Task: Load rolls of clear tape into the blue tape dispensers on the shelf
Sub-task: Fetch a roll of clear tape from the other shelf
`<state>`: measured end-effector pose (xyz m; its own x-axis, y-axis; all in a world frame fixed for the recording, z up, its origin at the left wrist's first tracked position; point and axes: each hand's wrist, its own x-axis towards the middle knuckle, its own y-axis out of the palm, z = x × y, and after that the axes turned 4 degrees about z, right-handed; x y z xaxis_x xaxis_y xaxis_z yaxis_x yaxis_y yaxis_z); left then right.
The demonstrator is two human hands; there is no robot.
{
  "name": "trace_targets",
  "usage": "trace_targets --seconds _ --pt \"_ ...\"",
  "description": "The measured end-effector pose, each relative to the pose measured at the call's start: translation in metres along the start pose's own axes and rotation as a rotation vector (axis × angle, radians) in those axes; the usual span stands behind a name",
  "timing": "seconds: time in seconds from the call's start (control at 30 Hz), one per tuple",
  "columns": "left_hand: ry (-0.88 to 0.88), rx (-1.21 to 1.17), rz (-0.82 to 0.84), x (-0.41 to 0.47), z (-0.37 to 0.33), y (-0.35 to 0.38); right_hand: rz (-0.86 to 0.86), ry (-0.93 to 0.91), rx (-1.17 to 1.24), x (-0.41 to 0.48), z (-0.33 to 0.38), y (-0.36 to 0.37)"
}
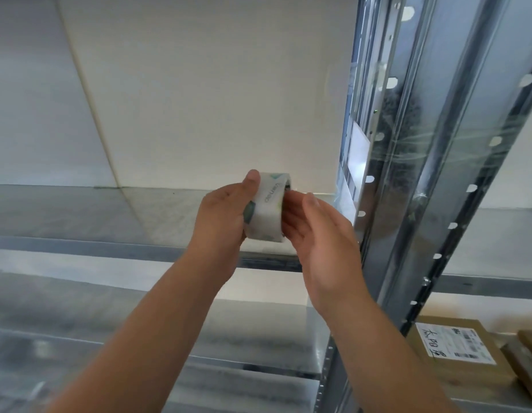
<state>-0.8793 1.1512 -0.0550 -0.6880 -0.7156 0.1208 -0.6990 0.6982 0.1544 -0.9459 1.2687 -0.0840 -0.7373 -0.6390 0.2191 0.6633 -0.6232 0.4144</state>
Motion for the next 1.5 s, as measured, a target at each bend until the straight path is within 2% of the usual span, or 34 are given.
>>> trace_targets --seconds 0.17,0.37,0.6,1.07,1.3,1.5 --pt "-0.031 -0.057 -0.156 -0.033 0.014 0.007 0.121 0.097 -0.064 -0.001 -0.001 0.009" --pt "-0.03 -0.174 -0.156 -0.047 0.008 -0.026 0.236 0.177 0.048 -0.006 -0.009 0.024" --pt "-0.085 -0.099 -0.259 -0.073 0.006 -0.091 0.4 0.334 0.078 -0.011 -0.044 0.072" --pt "-0.054 -0.15 -0.535 -0.179 -0.017 -0.295 0.75 0.587 0.022 -0.072 -0.139 0.262" --pt "-0.012 -0.16 -0.646 -0.232 -0.043 -0.403 0.902 0.507 -0.076 -0.122 -0.183 0.377" --pt "0.032 -0.11 -0.698 -0.273 -0.061 -0.487 0.971 0.519 0.039 -0.163 -0.214 0.464"
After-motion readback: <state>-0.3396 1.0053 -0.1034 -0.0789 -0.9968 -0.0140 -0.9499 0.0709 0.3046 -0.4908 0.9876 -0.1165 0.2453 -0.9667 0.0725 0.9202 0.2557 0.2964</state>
